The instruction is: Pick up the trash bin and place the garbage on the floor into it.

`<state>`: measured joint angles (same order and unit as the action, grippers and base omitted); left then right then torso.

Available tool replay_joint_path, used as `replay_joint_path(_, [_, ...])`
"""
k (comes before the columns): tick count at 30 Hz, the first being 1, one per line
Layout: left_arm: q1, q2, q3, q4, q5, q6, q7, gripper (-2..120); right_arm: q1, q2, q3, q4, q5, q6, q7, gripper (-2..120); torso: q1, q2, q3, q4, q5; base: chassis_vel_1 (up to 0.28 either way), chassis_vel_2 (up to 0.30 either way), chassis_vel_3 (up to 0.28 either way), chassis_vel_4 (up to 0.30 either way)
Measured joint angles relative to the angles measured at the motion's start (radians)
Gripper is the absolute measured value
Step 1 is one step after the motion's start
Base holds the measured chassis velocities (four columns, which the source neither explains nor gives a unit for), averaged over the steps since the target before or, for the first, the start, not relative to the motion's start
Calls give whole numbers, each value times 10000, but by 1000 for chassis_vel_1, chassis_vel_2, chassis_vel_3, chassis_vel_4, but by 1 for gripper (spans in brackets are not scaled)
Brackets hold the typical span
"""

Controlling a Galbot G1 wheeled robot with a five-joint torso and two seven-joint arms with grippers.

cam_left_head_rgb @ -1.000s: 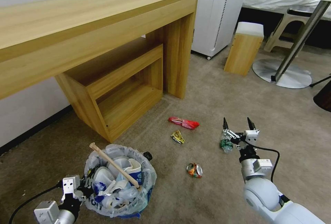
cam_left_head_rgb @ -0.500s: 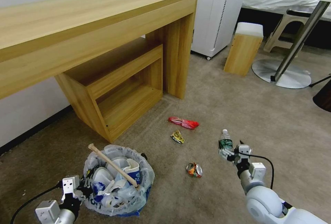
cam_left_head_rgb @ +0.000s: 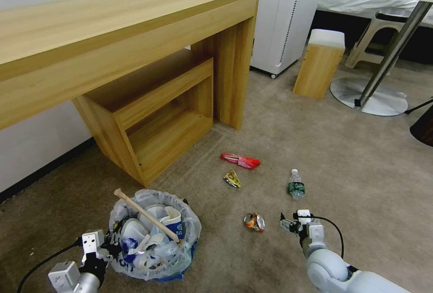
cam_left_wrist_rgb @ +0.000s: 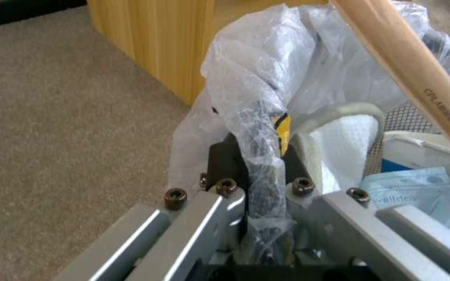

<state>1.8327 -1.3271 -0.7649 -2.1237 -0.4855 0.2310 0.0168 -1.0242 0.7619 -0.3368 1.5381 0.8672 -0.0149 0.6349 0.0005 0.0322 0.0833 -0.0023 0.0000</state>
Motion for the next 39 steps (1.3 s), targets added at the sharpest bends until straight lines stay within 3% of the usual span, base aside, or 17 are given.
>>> replay_joint_path(3, [-73, 70, 11, 60, -55, 9, -5, 3, 223, 119, -292, -269, -169, 108, -125, 100, 0, 1, 0, -2, -3, 0, 0, 0, 0])
replay_joint_path(6, [-146, 76, -12, 105, -125, 43, -12, 3, 611, 312, -822, -671, -1525, 1091, -909, 100, 0, 1, 0, 1, -1, 0, 0, 0, 0])
replay_joint_path(13, [-246, 84, -47, 128, -208, 75, -52, 3, 1063, 448, -1652, -999, -1805, 1435, -1222, 100, 0, 1, 0, 1, -2, 0, 0, 0, 0])
replay_joint_path(35, [-299, 140, -94, 205, -325, 73, -127, 3, 1566, 1452, -2562, -2627, -1531, 1298, -1012, 100, 0, 1, -1, 0, -1, 0, 0, 0, 0])
replay_joint_path(39, [-308, 139, -82, 204, -327, 65, -137, 3, 1589, 1671, -2557, -3012, -1642, 1372, -1040, 93, -1, 1, -2, 1, -2, 0, 0, 0, 0])
